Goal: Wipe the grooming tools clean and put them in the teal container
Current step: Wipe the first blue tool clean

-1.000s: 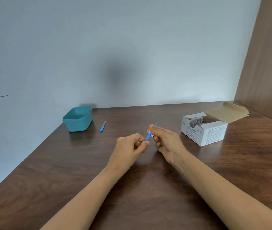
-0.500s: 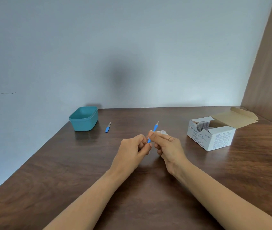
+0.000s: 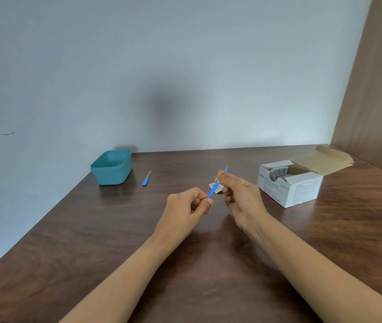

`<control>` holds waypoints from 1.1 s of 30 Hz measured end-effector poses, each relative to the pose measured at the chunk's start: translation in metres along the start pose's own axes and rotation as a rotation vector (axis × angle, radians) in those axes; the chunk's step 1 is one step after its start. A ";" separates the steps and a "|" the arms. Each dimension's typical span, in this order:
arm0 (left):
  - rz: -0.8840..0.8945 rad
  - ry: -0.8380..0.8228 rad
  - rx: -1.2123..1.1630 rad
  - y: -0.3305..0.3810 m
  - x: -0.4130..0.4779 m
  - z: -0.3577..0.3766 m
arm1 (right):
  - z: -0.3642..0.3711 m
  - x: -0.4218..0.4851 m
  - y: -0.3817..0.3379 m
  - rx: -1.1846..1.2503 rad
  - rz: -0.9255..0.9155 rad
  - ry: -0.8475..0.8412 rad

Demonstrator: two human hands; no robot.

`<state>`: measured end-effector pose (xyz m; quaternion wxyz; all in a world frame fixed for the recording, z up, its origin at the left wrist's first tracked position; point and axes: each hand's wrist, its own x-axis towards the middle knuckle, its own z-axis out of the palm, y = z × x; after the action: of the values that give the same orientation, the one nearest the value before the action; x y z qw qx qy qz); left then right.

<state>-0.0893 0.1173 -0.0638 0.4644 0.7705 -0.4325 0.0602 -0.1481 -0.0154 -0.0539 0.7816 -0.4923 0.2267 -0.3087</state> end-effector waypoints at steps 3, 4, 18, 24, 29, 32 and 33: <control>0.011 0.002 -0.004 0.000 -0.003 0.002 | -0.002 -0.002 0.002 0.000 0.004 0.001; 0.015 0.002 0.003 0.000 -0.003 0.002 | 0.000 -0.005 0.005 -0.027 0.007 -0.022; 0.004 0.016 -0.025 0.001 0.001 0.000 | 0.004 -0.006 0.000 0.007 -0.001 -0.025; 0.040 -0.016 0.035 -0.003 -0.003 0.001 | 0.001 -0.007 0.006 -0.042 -0.006 -0.010; 0.028 0.042 0.039 -0.006 -0.002 -0.003 | 0.011 -0.018 0.018 -0.153 -0.037 -0.093; 0.036 0.056 0.024 -0.006 -0.001 -0.004 | 0.012 -0.022 0.017 -0.164 -0.049 -0.143; 0.040 0.049 0.009 -0.006 -0.001 -0.004 | 0.012 -0.022 0.015 -0.161 -0.040 -0.150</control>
<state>-0.0839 0.1224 -0.0658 0.4699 0.7623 -0.4358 0.0904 -0.1519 0.0131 -0.0617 0.7481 -0.5795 0.1816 -0.2676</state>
